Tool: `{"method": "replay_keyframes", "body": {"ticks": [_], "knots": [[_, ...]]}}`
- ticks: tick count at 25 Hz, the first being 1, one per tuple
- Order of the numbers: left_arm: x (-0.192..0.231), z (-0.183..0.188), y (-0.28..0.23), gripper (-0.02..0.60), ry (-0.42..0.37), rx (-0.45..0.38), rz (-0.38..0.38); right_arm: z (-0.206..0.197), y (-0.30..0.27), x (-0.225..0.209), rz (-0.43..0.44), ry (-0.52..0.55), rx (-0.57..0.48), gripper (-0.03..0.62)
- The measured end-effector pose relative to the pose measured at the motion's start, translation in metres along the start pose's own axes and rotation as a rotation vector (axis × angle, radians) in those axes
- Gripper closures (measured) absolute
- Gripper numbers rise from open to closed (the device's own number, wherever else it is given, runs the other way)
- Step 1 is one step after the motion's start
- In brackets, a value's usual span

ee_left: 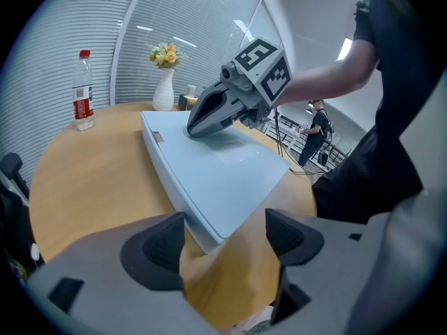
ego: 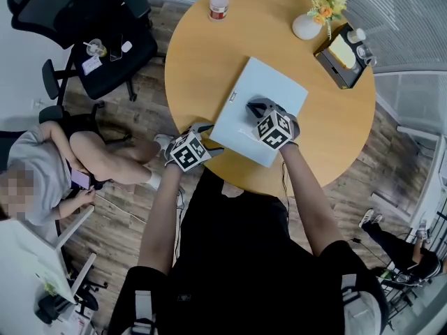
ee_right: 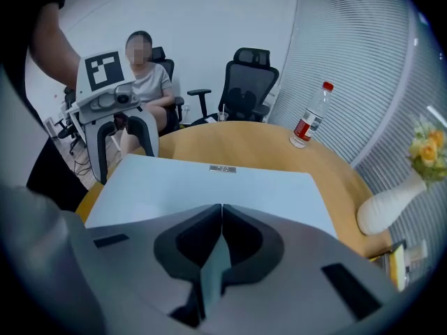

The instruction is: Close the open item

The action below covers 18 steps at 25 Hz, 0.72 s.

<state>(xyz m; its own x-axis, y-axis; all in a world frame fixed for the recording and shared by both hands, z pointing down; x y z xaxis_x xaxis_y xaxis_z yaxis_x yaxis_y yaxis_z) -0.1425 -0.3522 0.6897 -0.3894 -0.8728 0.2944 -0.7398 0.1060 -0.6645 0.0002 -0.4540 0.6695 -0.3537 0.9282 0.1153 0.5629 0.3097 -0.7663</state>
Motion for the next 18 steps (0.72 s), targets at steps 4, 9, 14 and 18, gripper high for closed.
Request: {"method": "replay_keyframes", "body": {"ticks": [4, 9, 14, 18], "knots": [[-0.001, 0.000, -0.002, 0.232, -0.012, 0.007, 0.006, 0.001, -0.002, -0.001, -0.004, -0.014, 0.002, 0.588], [0.000, -0.001, -0.002, 0.232, -0.001, 0.004, 0.014, 0.001, -0.001, 0.000, -0.031, -0.015, -0.014, 0.588], [-0.001, -0.006, -0.001, 0.232, 0.025, -0.013, 0.029, -0.001, 0.007, -0.005, -0.031, -0.186, -0.114, 0.586], [-0.005, -0.008, 0.003, 0.232, 0.051, -0.039, 0.042, -0.001, 0.014, -0.006, -0.017, -0.220, -0.168, 0.586]]}}
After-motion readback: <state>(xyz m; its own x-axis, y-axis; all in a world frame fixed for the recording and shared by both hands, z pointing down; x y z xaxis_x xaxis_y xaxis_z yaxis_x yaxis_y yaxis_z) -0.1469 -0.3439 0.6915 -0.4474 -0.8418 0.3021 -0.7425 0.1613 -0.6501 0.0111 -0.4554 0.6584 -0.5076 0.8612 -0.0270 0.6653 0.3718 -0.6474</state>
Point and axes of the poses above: the fingertips, and each gripper's own axes: y backward along the fingers, x to its left, z out of its top, the point moved 6 cm from there along y, backward along the fingers, and after that the axes turned 7 degrees about -x, right-handed, at the moved point
